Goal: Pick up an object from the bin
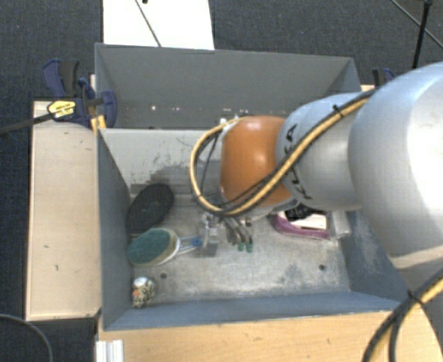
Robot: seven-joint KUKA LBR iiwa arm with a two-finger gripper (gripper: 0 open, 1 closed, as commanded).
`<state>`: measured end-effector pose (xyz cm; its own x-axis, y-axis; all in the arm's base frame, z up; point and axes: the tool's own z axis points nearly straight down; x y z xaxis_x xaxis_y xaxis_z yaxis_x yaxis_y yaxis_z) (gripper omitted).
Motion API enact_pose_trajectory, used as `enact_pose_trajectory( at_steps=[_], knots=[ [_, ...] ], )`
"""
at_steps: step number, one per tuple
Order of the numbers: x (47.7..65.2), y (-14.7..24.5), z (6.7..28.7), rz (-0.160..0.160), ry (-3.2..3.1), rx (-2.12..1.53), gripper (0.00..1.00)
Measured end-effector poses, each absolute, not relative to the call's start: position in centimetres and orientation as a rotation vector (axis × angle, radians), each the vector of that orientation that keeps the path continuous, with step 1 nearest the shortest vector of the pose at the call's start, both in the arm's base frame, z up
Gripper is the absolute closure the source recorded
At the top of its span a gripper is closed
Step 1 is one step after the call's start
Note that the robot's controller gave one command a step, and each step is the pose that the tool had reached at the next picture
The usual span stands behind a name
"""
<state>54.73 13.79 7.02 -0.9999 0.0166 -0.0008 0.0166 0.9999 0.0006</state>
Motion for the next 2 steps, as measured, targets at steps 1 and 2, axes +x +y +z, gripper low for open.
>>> enact_pose_trajectory(
  at_steps=[1,2],
  knots=[
    [55.3,17.6,19.1,0.002,3.064,-0.659,1.0],
    [55.2,20.8,13.6,0.001,3.11,-0.451,1.0]
  ],
)
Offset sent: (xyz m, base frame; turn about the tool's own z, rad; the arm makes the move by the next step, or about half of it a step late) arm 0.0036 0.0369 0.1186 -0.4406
